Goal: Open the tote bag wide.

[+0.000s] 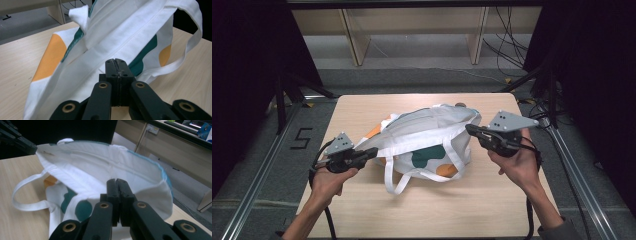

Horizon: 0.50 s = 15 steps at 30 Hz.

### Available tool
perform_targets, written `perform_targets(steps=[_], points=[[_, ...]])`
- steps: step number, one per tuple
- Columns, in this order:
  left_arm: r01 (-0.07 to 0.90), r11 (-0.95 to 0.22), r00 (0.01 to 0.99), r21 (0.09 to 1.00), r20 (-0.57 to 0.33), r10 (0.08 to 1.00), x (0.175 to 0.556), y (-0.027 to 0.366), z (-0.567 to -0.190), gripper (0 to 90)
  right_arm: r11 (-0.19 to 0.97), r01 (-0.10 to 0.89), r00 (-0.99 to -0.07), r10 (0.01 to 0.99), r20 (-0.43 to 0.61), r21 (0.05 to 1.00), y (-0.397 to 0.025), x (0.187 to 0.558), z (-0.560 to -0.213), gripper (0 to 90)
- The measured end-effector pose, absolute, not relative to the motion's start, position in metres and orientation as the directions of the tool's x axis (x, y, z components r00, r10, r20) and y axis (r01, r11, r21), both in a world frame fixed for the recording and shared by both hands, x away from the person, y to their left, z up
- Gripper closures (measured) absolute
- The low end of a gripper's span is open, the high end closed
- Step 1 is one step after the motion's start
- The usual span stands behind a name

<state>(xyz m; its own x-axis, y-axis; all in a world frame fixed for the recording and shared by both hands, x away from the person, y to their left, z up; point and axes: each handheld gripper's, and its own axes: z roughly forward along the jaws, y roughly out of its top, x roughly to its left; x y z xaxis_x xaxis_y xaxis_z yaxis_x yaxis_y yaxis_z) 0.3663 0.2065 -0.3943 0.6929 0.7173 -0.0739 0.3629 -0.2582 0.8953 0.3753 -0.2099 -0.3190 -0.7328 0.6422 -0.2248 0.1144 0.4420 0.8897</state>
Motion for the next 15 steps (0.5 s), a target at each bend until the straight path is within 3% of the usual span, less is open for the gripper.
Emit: perform_targets(steps=[15], points=[[0.388,-0.261,0.669,0.884,-0.075,0.740,0.419,0.190,-0.382,88.9,0.528,0.209,-0.694,0.673,-0.256,0.823,-0.182,0.434,-0.315,89.3]])
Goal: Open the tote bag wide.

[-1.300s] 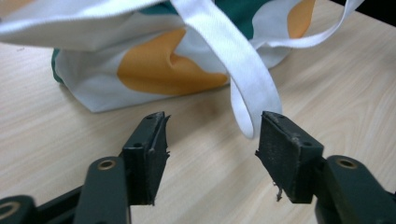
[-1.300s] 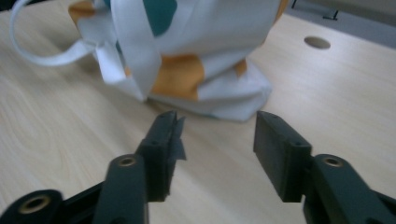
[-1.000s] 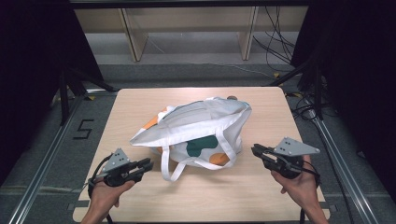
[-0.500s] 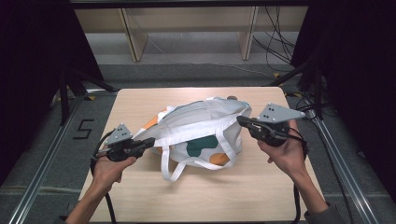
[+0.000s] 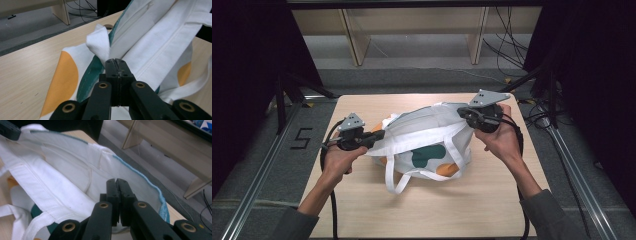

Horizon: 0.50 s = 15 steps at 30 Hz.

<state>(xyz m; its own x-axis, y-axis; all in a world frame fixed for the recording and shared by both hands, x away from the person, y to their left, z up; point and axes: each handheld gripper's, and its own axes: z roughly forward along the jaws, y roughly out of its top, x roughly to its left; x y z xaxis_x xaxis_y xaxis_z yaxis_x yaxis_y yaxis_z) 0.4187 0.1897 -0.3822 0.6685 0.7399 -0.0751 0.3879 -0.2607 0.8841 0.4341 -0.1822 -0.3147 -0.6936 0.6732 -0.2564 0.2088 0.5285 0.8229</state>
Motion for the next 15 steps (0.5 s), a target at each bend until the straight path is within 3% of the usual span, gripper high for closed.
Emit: perform_targets(steps=[5,9,15], points=[[0.412,-0.263,0.644,0.872,-0.075,0.761,0.436,0.187,-0.390,88.9,0.594,0.227,-0.675,0.667,-0.315,0.772,-0.185,0.449,-0.326,89.0],[0.446,-0.261,0.613,0.856,-0.080,0.786,0.455,0.188,-0.402,89.1,0.578,0.380,-0.652,0.721,-0.234,0.722,-0.195,0.471,-0.353,89.2],[0.500,-0.288,0.589,0.817,-0.077,0.804,0.476,0.193,-0.421,89.4,0.557,0.473,-0.644,0.747,-0.164,0.682,-0.204,0.486,-0.396,90.0]])
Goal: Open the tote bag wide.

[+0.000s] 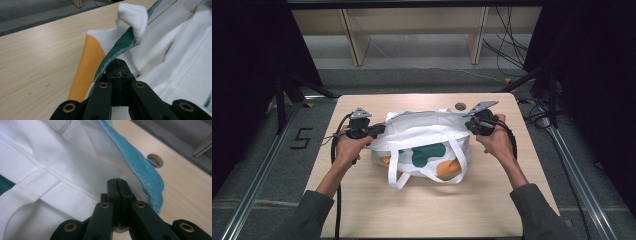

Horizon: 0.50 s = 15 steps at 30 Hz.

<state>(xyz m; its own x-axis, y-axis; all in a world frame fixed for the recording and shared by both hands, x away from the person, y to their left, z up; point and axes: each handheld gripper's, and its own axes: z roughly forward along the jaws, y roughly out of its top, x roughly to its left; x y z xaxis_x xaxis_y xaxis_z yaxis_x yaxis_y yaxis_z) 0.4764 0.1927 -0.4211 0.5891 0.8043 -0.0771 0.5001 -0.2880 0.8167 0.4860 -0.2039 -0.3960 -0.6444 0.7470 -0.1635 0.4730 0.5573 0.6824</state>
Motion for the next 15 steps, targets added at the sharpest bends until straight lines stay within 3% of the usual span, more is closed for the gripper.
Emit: perform_targets(steps=[6,8,11,12,15], points=[[0.558,-0.300,0.573,0.774,-0.098,0.814,0.492,0.197,-0.446,89.6,0.564,0.530,-0.665,0.740,-0.103,0.633,-0.198,0.490,-0.435,90.0],[0.595,-0.239,0.547,0.767,-0.168,0.820,0.497,0.199,-0.454,89.7,0.565,0.541,-0.667,0.739,-0.091,0.623,-0.194,0.490,-0.443,90.0],[0.586,-0.226,0.542,0.778,-0.169,0.823,0.495,0.198,-0.450,89.6,0.579,0.526,-0.667,0.736,-0.121,0.623,-0.192,0.490,-0.439,90.0],[0.565,-0.251,0.560,0.786,-0.142,0.816,0.489,0.196,-0.442,89.5,0.572,0.518,-0.664,0.738,-0.124,0.636,-0.195,0.489,-0.423,90.0],[0.529,-0.258,0.591,0.808,-0.133,0.796,0.482,0.194,-0.429,89.5,0.521,0.462,-0.678,0.729,-0.093,0.717,-0.192,0.488,-0.403,90.0]])
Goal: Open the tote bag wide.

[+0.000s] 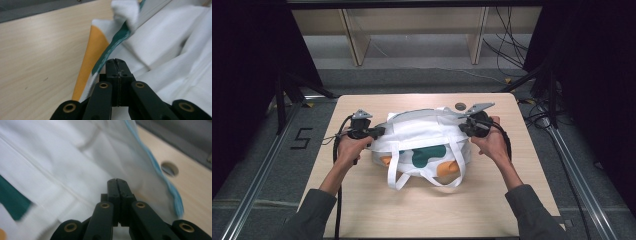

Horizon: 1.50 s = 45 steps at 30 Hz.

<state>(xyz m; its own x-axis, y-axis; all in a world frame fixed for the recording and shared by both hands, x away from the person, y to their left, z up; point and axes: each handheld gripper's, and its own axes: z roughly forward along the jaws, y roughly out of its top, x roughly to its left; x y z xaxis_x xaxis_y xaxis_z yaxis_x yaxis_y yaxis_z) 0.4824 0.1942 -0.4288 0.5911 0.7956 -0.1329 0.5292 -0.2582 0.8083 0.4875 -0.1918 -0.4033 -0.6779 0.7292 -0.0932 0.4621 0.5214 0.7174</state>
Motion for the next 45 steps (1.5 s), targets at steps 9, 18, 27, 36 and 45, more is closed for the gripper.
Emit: perform_targets(steps=[9,18,27,36,45], points=[[0.493,-0.308,0.655,0.814,-0.115,0.746,0.483,0.159,-0.416,89.1,0.519,0.435,-0.714,0.697,-0.069,0.736,-0.138,0.514,-0.390,90.0],[0.530,-0.304,0.651,0.791,-0.151,0.744,0.498,0.150,-0.424,89.3,0.567,0.487,-0.771,0.636,0.023,0.664,-0.142,0.492,-0.399,90.0],[0.558,-0.326,0.630,0.764,-0.135,0.764,0.510,0.143,-0.432,89.5,0.715,0.393,-0.877,0.480,0.003,0.578,-0.145,0.421,-0.436,90.0],[0.508,-0.348,0.667,0.788,-0.104,0.738,0.491,0.142,-0.421,89.1,0.641,0.369,-0.867,0.499,0.000,0.673,-0.150,0.420,-0.429,90.0],[0.470,-0.497,0.788,0.729,-0.093,0.609,0.457,0.119,-0.434,88.7,0.648,0.343,-0.838,0.539,-0.090,0.680,-0.108,0.468,-0.403,90.0]])
